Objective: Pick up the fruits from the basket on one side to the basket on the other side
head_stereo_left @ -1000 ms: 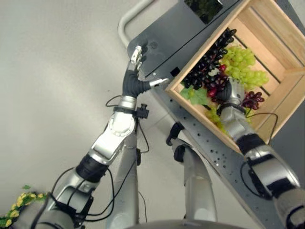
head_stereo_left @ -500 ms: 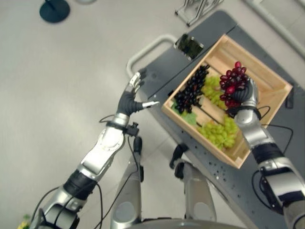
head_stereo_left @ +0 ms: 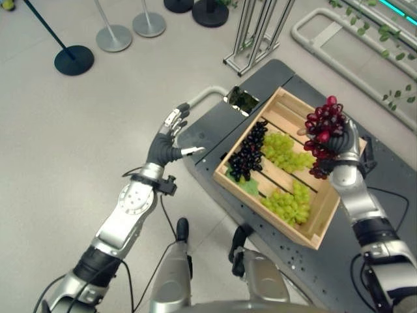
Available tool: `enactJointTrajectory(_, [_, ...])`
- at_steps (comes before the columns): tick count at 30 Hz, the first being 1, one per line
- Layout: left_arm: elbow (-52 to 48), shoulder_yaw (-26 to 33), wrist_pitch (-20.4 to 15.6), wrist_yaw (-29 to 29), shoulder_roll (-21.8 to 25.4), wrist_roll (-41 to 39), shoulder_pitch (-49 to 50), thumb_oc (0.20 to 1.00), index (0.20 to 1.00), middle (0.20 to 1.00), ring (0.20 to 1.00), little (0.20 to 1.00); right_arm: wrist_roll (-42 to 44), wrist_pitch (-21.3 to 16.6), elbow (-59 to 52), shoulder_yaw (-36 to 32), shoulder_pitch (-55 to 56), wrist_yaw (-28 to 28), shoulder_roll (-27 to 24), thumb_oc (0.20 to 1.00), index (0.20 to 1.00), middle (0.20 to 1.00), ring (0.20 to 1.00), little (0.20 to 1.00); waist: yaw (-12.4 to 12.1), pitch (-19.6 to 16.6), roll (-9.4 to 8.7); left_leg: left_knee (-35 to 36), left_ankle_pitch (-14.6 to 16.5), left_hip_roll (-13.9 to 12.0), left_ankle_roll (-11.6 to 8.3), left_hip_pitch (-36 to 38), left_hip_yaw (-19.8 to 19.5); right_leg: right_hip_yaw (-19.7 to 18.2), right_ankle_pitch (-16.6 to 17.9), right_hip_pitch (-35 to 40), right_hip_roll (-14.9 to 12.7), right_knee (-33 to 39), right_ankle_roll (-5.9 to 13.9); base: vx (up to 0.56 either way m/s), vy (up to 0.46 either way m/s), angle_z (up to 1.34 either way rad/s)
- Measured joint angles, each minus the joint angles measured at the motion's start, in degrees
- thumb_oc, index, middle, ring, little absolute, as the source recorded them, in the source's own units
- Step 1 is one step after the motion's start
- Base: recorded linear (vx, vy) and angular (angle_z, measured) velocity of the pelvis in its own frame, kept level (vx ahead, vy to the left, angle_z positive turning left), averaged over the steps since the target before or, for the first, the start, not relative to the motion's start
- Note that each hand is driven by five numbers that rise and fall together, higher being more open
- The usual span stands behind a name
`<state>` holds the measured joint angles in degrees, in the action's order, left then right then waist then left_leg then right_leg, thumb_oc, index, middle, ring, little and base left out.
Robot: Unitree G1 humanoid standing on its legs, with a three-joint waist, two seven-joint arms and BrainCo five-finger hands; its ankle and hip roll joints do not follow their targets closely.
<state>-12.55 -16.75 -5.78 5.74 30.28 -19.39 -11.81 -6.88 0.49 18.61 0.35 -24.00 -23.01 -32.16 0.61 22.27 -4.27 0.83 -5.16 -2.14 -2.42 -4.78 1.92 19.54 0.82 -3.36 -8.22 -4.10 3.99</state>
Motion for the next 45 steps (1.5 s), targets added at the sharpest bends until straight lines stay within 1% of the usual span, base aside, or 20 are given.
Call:
enactJointTrajectory(1, [0.0, 0.0, 0.2, -0.4, 0.0, 0.0, 0.2, 1.0, 1.0, 1.0, 1.0, 1.0, 1.1, -0.4, -1.2, 0.0, 0.0, 0.5, 0.0, 0.2, 0.2, 0.2, 0.2, 0.2, 0.0, -0.4, -0.1, 0.5, 0.0, 0.0, -0.01, 1.1, 0.4, 0.0, 0.2, 1.2, 0.2, 0.9, 0.08, 0.09, 0.006, -0.1])
enactJointTrajectory(3, [0.0, -0.5, 0.4, -1.7, -0.2, -0.6, 0.8, 1.0, 1.0, 1.0, 1.0, 1.0, 4.7, -2.2, -2.9, 0.1, 0.2, 2.3, 0.5, 0.2, 0.2, 0.2, 0.2, 0.2, 0.0, -4.6, -0.4, 1.8, 0.1, -0.1, -0.08, 2.5, 1.0, -0.3, 0.7, 2.5, 0.5, 2.8, 0.28, 0.09, -0.011, -0.11])
enactJointTrajectory(4, [0.0, -0.5, 0.4, -2.0, -0.2, -0.7, 0.7, 1.0, 1.0, 1.0, 1.0, 1.0, 5.9, -2.7, -3.4, 0.1, 0.1, 2.8, 0.6, 0.2, 0.2, 0.2, 0.2, 0.2, 0.0, -5.3, -0.42, 2.0, 0.1, -0.1, -0.08, 2.8, 1.0, -0.3, 0.8, 2.9, 0.6, 3.2, 0.32, 0.11, -0.015, -0.06])
enactJointTrajectory(6, [0.0, -0.5, 0.4, -3.4, 0.0, -1.8, 0.5, 1.0, 1.0, 1.0, 1.0, 1.0, 11.3, -3.8, -6.7, 0.4, 0.2, 6.0, 2.2, 0.2, 0.2, 0.2, 0.2, 0.2, 0.1, -6.7, -0.62, 3.0, 0.1, -0.2, -0.18, 5.1, 1.4, -0.5, 1.1, 5.2, 0.9, 4.7, 0.34, 0.07, 0.005, -0.06])
enactJointTrajectory(8, [0.0, -0.6, 0.6, -4.5, -0.1, -2.3, 0.3, 1.0, 1.0, 1.0, 1.0, 1.0, 14.1, -4.5, -8.8, 1.6, 0.2, 8.5, 2.6, 0.2, 0.2, 0.2, 0.2, 0.2, 0.2, -7.9, -0.54, 3.3, 0.2, -0.2, -0.27, 5.9, 1.4, -0.5, 1.3, 6.1, 1.0, 5.5, 0.41, 0.05, 0.023, -0.04])
enactJointTrajectory(9, [0.0, -0.8, 0.9, -4.9, -0.1, -2.9, 0.0, 1.0, 1.0, 1.0, 1.0, 1.0, 15.8, -4.5, -9.3, 2.1, 0.2, 9.5, 2.7, 0.2, 0.2, 0.2, 0.2, 0.2, 0.1, -8.2, -0.57, 3.5, 0.2, -0.2, -0.27, 6.3, 1.6, -0.7, 1.6, 6.6, 1.1, 5.9, 0.38, 0.04, 0.014, -0.07])
enactJointTrajectory(10, [0.1, -1.3, 1.6, -5.8, -0.1, -2.9, -1.0, 1.0, 1.0, 1.0, 1.0, 1.0, 18.6, -4.7, -9.7, 3.6, 0.1, 11.7, 2.8, 0.2, 0.2, 0.2, 0.2, 0.2, 0.1, -9.1, -0.58, 3.9, 0.2, -0.2, -0.35, 7.2, 2.0, -1.0, 1.8, 7.4, 1.2, 6.6, 0.4, 0.04, 0.014, -0.12])
enactJointTrajectory(12, [0.2, -2.7, 1.7, -6.6, 0.1, -2.9, -2.3, 1.0, 1.0, 1.0, 1.0, 1.0, 21.0, -4.7, -9.7, 5.5, 0.1, 14.2, 3.4, 0.2, 0.2, 0.2, 0.2, 0.2, 0.0, -10.5, -0.58, 4.1, 0.3, -0.2, -0.4, 8.0, 2.4, -1.2, 1.8, 8.0, 1.3, 6.9, 0.42, 0.0, 0.005, -0.11])
enactJointTrajectory(13, [0.2, -3.4, 1.6, -7.3, 0.0, -2.9, -2.6, 1.0, 1.0, 1.0, 1.0, 1.0, 22.1, -4.7, -9.8, 6.6, 0.2, 15.6, 4.2, 0.2, 0.2, 0.2, 0.2, 0.2, 0.0, -11.8, -0.48, 4.1, 0.5, -0.2, -0.38, 8.2, 2.7, -1.5, 1.8, 8.2, 1.3, 7.0, 0.46, -0.01, 0.006, -0.08])
enactJointTrajectory(14, [0.2, -3.6, 1.7, -7.6, 0.0, -2.9, -2.8, 1.0, 1.0, 1.0, 1.0, 1.0, 22.5, -4.7, -9.8, 6.8, 0.2, 16.1, 4.4, 0.2, 0.2, 0.2, 0.2, 0.2, 0.2, -12.1, -0.41, 4.1, 0.5, -0.2, -0.38, 8.2, 2.7, -1.6, 1.9, 8.2, 1.3, 7.1, 0.49, 0.01, 0.002, -0.11])
enactJointTrajectory(15, [0.2, -5.1, 1.8, -8.5, 0.4, -3.4, -4.4, 1.0, 1.0, 1.0, 1.0, 1.0, 25.0, -4.3, -10.6, 7.7, 0.1, 17.6, 4.6, 0.2, 0.2, 0.2, 0.2, 0.2, 0.1, -12.7, -0.28, 4.1, 0.5, -0.3, -0.37, 8.3, 3.0, -1.8, 2.3, 8.3, 1.3, 7.6, 0.45, 0.02, -0.005, -0.07])
enactJointTrajectory(18, [0.8, -7.8, 2.5, -10.5, 0.0, -7.2, -7.3, 1.0, 1.0, 1.0, 1.0, 1.0, 29.8, -3.7, -12.4, 11.5, 0.1, 20.9, 5.3, 0.2, 0.2, 0.2, 0.2, 0.2, 0.2, -13.4, 0.13, 4.1, 0.7, -0.3, -0.4, 9.2, 3.5, -2.0, 2.6, 9.3, 1.4, 8.3, 0.44, 0.03, -0.01, -0.09])
enactJointTrajectory(19, [0.9, -9.3, 2.8, -11.3, 0.0, -8.8, -7.9, 1.0, 1.0, 1.0, 1.0, 1.0, 31.7, -3.3, -13.1, 13.7, 0.1, 22.5, 6.6, 0.2, 0.2, 0.2, 0.2, 0.2, 0.3, -14.6, 0.38, 4.1, 0.7, -0.4, -0.47, 9.3, 3.7, -2.0, 2.6, 9.3, 1.5, 8.4, 0.4, 0.01, -0.006, -0.08])
enactJointTrajectory(22, [0.8, -10.6, 3.5, -13.0, -0.4, -11.2, -8.9, 1.0, 1.0, 1.0, 1.0, 1.0, 34.8, -2.3, -14.6, 16.0, 0.1, 25.0, 6.9, 0.2, 0.2, 0.2, 0.2, 0.2, 0.3, -15.3, 1.26, 4.1, 0.7, -0.5, -0.48, 9.6, 3.9, -2.3, 2.7, 9.4, 1.7, 8.5, 0.29, 0.01, -0.006, -0.05])
enactJointTrajectory(26, [0.8, -11.2, 4.3, -14.2, 0.2, -14.3, -9.3, 1.0, 1.0, 1.0, 1.0, 1.0, 40.0, -1.1, -14.8, 16.3, 0.1, 27.4, 6.7, 0.2, 0.2, 0.2, 0.2, 0.2, 0.3, -16.1, 2.19, 4.1, 0.8, -0.6, -0.54, 10.2, 4.0, -2.5, 2.7, 10.1, 1.6, 8.6, 0.29, 0.0, 0.0, 0.0])
enactJointTrajectory(29, [0.8, -11.5, 4.5, -15.0, 1.0, -16.5, -9.7, 1.0, 1.0, 1.0, 1.0, 1.0, 42.3, -0.1, -15.3, 16.6, 0.1, 29.1, 6.6, 0.2, 0.2, 0.2, 0.2, 0.2, 0.3, -16.9, 2.48, 4.1, 0.8, -0.6, -0.54, 10.2, 4.0, -2.5, 2.7, 10.1, 1.6, 8.6, 0.29, 0.0, 0.0, 0.0])
enactJointTrajectory(32, [0.8, -11.8, 5.0, -15.5, 1.9, -19.6, -9.9, 1.0, 1.0, 1.0, 1.0, 1.0, 44.7, 0.1, -15.3, 17.9, 0.1, 29.9, 6.0, 0.2, 0.2, 0.2, 0.2, 0.2, 0.3, -17.5, 2.53, 4.1, 0.8, -0.6, -0.53, 10.2, 4.0, -2.5, 2.7, 10.1, 1.6, 8.6, 0.29, 0.0, 0.0, 0.0])
enactJointTrajectory(38, [0.9, -13.1, 6.6, -16.1, 2.5, -24.3, -9.9, 1.0, 1.0, 1.0, 1.0, 1.0, 45.9, 0.8, -15.3, 18.5, 0.2, 30.8, 3.9, 0.2, 0.2, 0.2, 0.2, 0.2, 0.3, -17.6, 2.62, 4.1, 0.8, -0.5, -0.52, 10.2, 4.0, -2.4, 2.7, 10.1, 1.5, 8.6, 0.28, 0.0, 0.0, 0.0])
enactJointTrajectory(45, [1.7, -13.7, 6.6, -16.2, 2.1, -25.3, -9.9, 1.0, 1.0, 1.0, 1.0, 1.0, 45.9, 0.8, -15.4, 18.5, 0.2, 30.8, 3.8, 0.2, 0.2, 0.2, 0.2, 0.2, 0.3, -17.9, 3.19, 4.1, 0.8, -0.5, -0.52, 10.2, 4.0, -2.4, 2.7, 10.1, 1.5, 8.6, 0.29, 0.0, 0.0, 0.0])
